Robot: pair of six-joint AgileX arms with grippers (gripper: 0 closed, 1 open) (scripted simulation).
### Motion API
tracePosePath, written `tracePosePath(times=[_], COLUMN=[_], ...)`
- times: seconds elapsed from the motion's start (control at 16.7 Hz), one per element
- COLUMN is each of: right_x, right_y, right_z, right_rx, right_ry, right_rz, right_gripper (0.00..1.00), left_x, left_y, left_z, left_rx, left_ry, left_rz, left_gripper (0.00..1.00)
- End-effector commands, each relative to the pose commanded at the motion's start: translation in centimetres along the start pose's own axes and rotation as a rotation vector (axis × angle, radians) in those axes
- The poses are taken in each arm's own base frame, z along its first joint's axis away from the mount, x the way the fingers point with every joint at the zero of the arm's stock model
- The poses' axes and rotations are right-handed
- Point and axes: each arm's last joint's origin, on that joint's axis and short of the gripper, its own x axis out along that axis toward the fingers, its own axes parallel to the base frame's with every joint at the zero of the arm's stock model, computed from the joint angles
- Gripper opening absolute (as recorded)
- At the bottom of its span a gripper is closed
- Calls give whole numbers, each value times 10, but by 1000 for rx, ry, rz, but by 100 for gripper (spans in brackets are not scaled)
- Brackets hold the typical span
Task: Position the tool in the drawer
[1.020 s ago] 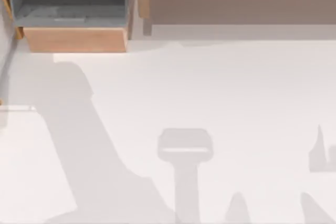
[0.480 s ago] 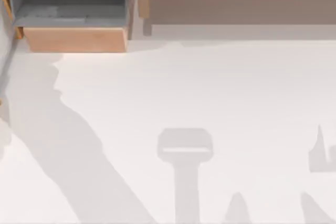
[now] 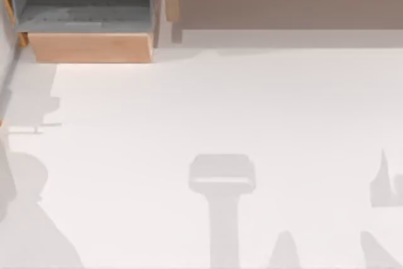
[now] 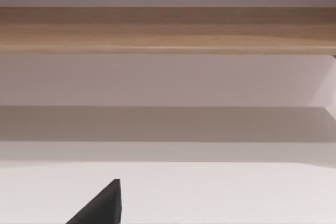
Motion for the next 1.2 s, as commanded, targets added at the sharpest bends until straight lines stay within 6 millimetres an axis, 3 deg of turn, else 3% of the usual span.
tracePosePath(times=[0.3,0.6,0.9,1.2], right_x=[0,0,0,0], right_y=[0,0,0,0], right_z=[0,0,0,0], right_rx=[0,0,0,0], right_ry=[0,0,0,0], right_rz=[0,0,0,0], right_gripper=[100,100,100,100], left_x=[-43,-72,-82,-81], left_y=[33,69,100,112], left_z=[-12,-42,-87,-122], left_rx=[-158,-304,-462,-564], left_ry=[-145,-180,-112,-16], left_rz=[-188,-305,-337,-343], left_gripper=[100,100,100,100])
